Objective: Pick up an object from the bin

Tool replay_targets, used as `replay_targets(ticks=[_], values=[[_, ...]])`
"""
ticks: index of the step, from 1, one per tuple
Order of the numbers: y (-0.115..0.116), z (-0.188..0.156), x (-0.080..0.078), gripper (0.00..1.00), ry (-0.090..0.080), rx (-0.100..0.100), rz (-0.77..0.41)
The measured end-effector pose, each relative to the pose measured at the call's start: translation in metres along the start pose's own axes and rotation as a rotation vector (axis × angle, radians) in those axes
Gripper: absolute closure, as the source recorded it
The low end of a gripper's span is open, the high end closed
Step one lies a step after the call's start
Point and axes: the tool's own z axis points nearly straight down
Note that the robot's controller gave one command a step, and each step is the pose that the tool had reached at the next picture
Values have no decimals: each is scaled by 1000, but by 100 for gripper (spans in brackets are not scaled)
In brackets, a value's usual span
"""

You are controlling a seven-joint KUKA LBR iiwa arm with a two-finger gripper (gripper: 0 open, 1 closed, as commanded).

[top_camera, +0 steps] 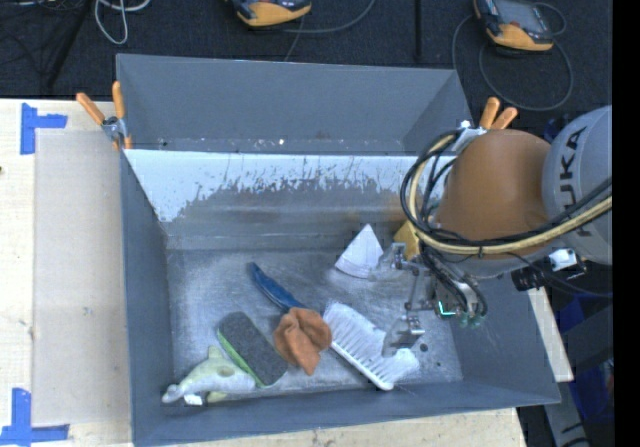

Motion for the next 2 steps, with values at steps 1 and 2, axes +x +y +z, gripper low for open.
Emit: replay_targets(ticks=[1,2], values=[[0,-3,-2,0,-7,0,-1],[13,91,14,100,-10,-1,61]])
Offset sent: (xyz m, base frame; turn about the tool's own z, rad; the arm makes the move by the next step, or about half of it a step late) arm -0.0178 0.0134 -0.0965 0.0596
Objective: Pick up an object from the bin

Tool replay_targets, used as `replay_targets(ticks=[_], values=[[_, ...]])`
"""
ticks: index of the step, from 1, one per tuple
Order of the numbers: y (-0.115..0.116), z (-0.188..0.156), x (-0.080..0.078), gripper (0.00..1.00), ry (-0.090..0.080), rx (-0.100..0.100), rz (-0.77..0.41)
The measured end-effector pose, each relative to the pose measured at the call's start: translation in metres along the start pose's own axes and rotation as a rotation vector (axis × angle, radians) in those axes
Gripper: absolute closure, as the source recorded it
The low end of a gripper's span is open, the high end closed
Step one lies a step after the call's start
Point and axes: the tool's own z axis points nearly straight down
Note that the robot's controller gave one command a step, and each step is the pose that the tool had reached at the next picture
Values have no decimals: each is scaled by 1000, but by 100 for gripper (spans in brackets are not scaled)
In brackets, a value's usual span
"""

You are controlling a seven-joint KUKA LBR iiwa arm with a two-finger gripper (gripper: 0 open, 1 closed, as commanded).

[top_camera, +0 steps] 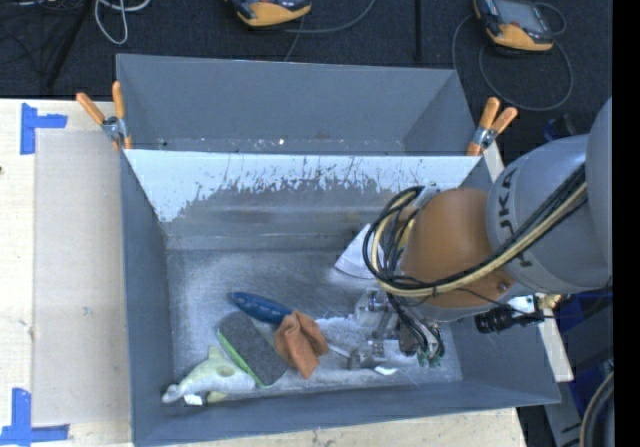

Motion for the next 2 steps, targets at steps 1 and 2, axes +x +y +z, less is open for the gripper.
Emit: replay_targets(ticks=[1,2], values=[[0,0,0,100,0,0,0],[0,-134,2,100,2,2,-82]])
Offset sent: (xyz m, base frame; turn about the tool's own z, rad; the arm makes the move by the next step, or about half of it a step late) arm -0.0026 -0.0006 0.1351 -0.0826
